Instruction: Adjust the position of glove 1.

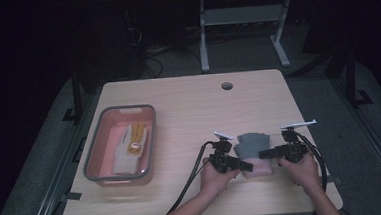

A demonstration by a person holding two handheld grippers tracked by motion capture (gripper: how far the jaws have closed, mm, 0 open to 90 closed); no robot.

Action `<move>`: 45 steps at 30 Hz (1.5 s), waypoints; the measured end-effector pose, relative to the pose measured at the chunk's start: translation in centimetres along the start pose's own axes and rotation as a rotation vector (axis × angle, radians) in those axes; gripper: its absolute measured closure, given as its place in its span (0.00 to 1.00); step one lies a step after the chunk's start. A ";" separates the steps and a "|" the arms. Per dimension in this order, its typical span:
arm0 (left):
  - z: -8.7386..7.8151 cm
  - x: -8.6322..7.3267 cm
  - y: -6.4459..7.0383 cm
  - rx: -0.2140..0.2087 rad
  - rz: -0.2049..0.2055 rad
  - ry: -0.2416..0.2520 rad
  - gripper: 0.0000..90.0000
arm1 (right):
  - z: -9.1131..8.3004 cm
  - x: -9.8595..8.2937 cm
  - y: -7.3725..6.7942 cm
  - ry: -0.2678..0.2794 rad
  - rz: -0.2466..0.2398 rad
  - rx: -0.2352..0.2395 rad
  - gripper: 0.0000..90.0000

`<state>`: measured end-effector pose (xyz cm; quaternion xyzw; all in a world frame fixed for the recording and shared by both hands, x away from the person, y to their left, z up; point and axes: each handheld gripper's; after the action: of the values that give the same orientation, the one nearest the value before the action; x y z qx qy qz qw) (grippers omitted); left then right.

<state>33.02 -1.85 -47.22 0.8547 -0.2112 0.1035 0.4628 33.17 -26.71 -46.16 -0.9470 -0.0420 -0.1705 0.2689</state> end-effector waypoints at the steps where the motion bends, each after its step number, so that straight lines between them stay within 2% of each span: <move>1: 0.0 0.0 -0.1 -0.006 0.001 -0.001 0.67 | 0.1 0.0 -0.1 -0.004 0.008 0.002 0.73; 7: -0.2 0.2 -0.4 -0.032 -0.004 0.003 0.72 | -0.1 0.0 -0.5 0.008 0.001 -0.007 0.84; 13: -0.3 0.2 -0.6 -0.049 -0.009 0.014 0.75 | -0.4 0.2 -0.8 -0.001 0.002 -0.007 0.86; 20: -1.2 0.2 -0.8 -0.055 -0.007 0.012 0.77 | -0.8 0.3 -1.3 -0.004 0.009 0.019 0.86; 24: -2.2 0.3 -0.8 -0.057 0.001 0.022 0.77 | -0.9 0.6 -2.1 0.005 0.010 0.038 0.87; 45: -8.9 1.0 -1.6 -0.029 0.038 0.079 0.78 | -0.3 3.7 -7.6 0.011 -0.077 0.099 0.87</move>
<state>34.78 6.12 -43.15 0.8389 -0.2105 0.1429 0.4812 35.25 -20.41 -40.88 -0.9293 -0.0852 -0.1836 0.3088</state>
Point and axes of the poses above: each handheld gripper's, and its own axes: z roughly forward along the jaws, x roughly out of its top, y roughly to its right, and after that the axes turned 5 degrees about -x, right-handed
